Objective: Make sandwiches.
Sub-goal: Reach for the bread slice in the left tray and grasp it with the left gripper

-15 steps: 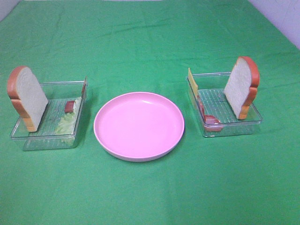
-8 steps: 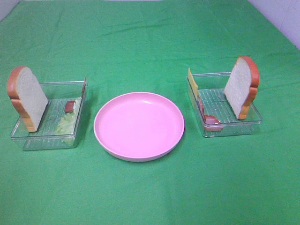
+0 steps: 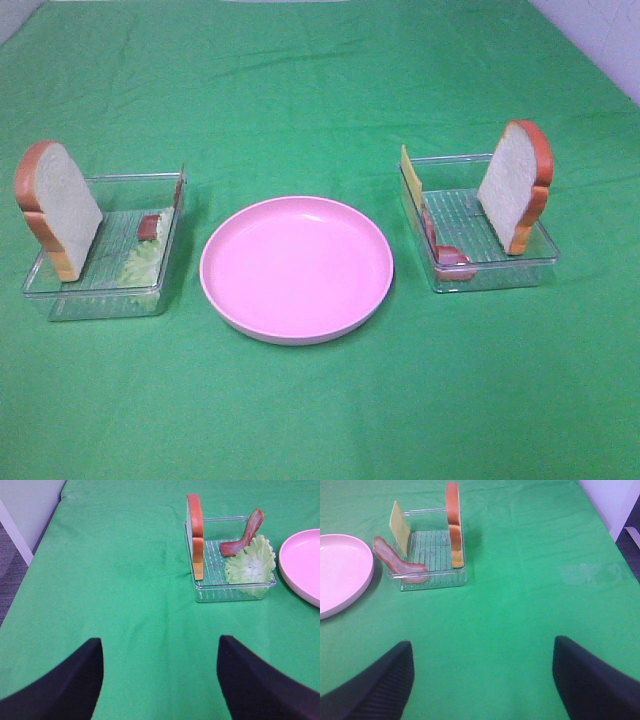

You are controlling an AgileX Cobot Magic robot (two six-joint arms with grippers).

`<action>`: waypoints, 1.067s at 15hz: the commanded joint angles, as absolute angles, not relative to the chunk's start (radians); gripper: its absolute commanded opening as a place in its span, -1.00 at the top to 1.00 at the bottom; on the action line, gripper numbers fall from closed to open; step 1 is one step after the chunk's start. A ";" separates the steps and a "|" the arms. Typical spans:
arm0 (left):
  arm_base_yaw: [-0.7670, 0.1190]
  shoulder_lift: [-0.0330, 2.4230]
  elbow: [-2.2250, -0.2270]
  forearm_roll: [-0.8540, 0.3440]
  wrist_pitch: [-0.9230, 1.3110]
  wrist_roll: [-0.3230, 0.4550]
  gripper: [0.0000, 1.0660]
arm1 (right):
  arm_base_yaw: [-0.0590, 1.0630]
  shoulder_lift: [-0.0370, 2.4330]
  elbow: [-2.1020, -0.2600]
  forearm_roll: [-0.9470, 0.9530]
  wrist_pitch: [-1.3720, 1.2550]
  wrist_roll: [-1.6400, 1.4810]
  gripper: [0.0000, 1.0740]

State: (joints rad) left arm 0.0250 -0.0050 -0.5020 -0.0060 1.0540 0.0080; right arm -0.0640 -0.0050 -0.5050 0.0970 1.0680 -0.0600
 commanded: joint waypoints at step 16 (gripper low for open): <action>0.026 1.181 -1.012 -0.126 0.925 0.005 -0.20 | -0.068 -0.021 -0.503 0.097 1.060 -0.072 -0.36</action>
State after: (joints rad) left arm 0.0250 1.2660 -1.0530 -0.1200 0.9380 0.0080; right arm -0.0640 -0.0050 -0.5050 0.0970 1.0680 -0.0600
